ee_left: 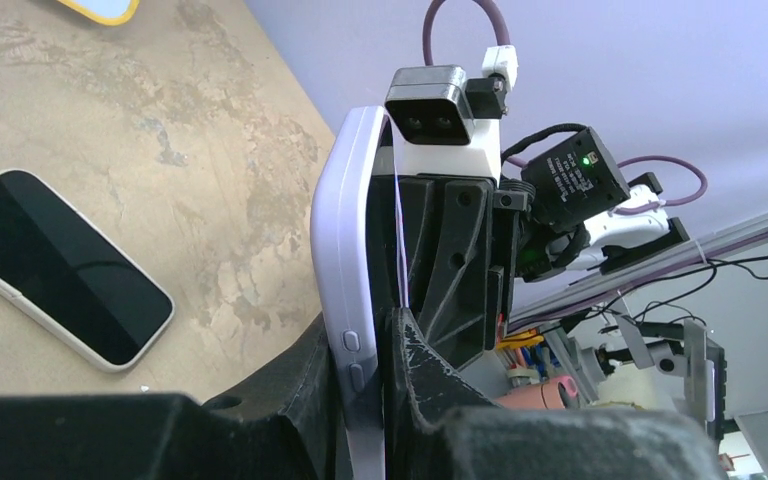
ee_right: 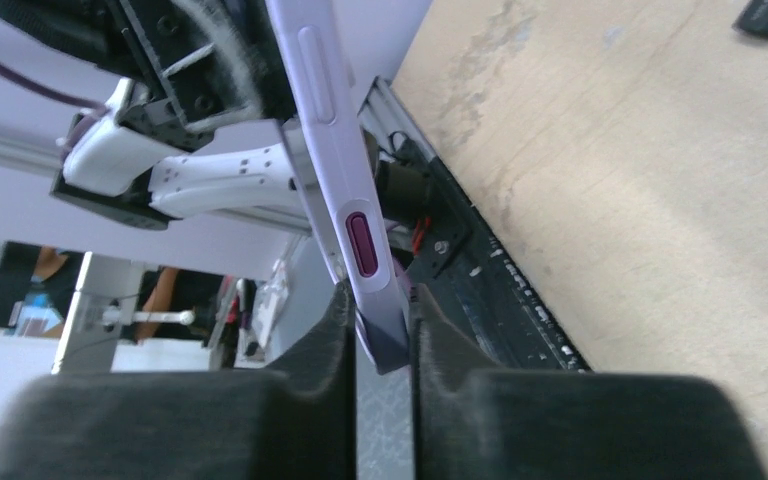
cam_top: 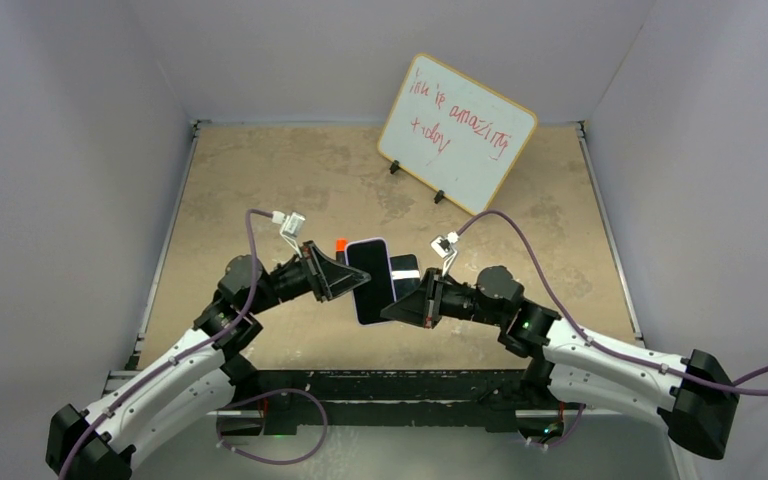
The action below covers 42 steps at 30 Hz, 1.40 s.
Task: Put the phone into the phone case
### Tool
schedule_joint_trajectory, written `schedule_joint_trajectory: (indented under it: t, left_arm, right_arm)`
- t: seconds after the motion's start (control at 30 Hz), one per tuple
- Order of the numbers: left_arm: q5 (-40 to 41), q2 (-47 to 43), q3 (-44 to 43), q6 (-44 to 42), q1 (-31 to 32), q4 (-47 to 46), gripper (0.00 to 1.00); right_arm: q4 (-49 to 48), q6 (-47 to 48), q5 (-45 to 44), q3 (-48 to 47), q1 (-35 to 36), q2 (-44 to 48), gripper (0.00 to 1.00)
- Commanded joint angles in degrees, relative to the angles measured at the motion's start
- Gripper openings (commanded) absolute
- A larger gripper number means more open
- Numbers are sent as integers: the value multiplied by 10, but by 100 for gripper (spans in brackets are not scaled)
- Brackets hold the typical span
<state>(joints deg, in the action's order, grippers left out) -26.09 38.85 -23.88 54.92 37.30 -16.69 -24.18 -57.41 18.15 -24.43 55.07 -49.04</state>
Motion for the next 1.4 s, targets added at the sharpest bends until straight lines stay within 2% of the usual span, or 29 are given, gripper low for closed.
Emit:
schedule_joint_trajectory:
  t: [0.0,0.17,0.2,0.33,0.53,0.6,0.73,0.8,0.9,1.03,1.13,1.27,1.37]
  left_arm:
    - [56,-9,-18,-42,0,-1,0]
    - [64,-4,-22,-67,0,23,0]
    - [67,-2,-24,-67,0,28,0]
    - [83,7,-33,-68,1,53,0]
    - [105,59,-81,-100,-27,127,0]
    - [91,84,-100,-114,-63,145,0]
    - [6,149,-136,-126,-186,153,0]
    - [-39,204,-168,-143,-244,165,0]
    - [-61,286,-227,-182,-307,213,0]
    - [-29,384,-275,-219,-366,225,0]
    - [-49,468,-331,-235,-399,241,0]
    - [-96,601,-446,-292,-419,352,0]
    - [-103,650,-481,-303,-425,365,0]
  right_arm:
    - [-18,-36,-10,-8,2,-7,0]
    - [-19,-46,-23,-10,2,-16,0]
    - [-14,-44,-28,-9,2,-15,6]
    - [46,-21,-69,-9,2,13,52]
    - [104,-7,-118,-4,2,72,97]
    - [113,-7,-122,-3,2,81,99]
    - [120,-7,-118,-2,2,92,99]
    - [124,-4,-114,-5,2,94,99]
    - [131,7,-109,-14,2,96,99]
    - [157,23,-107,-35,2,94,99]
    - [174,33,-106,-48,2,91,99]
    - [184,46,-102,-60,2,77,99]
    - [183,52,-98,-61,2,66,99]
